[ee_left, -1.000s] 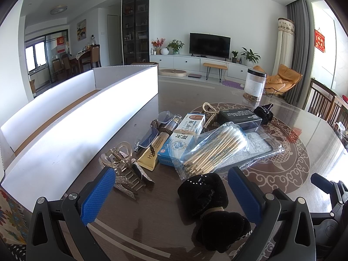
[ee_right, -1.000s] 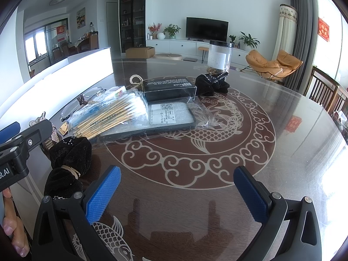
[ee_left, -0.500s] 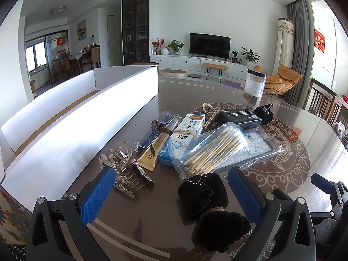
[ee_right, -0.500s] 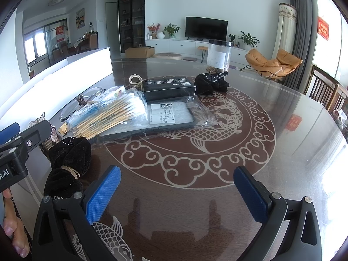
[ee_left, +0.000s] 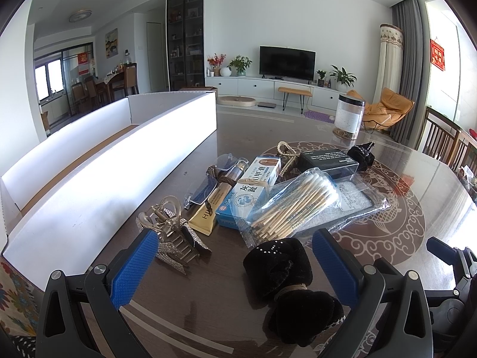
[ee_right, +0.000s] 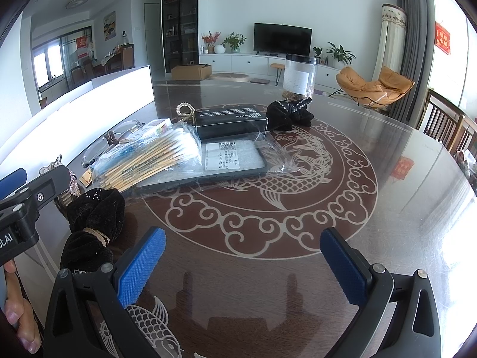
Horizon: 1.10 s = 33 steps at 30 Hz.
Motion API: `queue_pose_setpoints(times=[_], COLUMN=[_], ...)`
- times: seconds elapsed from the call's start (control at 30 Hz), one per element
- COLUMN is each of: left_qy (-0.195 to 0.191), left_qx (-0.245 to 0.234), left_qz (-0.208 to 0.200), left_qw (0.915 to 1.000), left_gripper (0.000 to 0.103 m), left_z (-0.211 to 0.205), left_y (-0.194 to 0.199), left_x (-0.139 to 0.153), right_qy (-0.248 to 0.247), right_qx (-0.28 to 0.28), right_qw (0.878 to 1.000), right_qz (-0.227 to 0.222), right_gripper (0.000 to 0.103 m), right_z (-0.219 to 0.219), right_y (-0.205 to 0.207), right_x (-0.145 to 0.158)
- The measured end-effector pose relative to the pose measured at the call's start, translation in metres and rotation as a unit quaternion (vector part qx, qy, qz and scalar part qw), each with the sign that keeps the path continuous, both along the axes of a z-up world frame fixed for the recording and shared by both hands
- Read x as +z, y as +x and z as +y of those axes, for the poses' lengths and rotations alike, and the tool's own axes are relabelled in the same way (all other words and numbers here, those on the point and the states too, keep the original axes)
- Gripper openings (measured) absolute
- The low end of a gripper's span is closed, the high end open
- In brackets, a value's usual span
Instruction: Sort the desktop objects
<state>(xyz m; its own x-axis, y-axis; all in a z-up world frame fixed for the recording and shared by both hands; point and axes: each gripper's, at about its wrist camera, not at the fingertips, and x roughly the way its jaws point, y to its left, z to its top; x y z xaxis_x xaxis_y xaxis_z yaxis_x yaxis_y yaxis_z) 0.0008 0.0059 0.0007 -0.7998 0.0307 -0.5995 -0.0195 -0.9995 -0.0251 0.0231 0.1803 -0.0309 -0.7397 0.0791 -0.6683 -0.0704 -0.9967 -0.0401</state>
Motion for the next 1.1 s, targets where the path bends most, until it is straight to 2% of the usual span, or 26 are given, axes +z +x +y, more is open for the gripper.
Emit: queue_pose_setpoints(times=[1.1], left_qy=[-0.014], left_qx=[-0.004], left_qz=[-0.001], left_qw=[0.9999], left_gripper=[0.103], left_z=[0.0032], left_y=[-0.0004], left_x=[-0.0061], right_qy=[-0.005], right_qx=[-0.001], right_qw=[1.0], right_qz=[-0.02], right_gripper=[0.103], right_z=[0.0021], right_y=[-0.0052], right_x=[-0.0023])
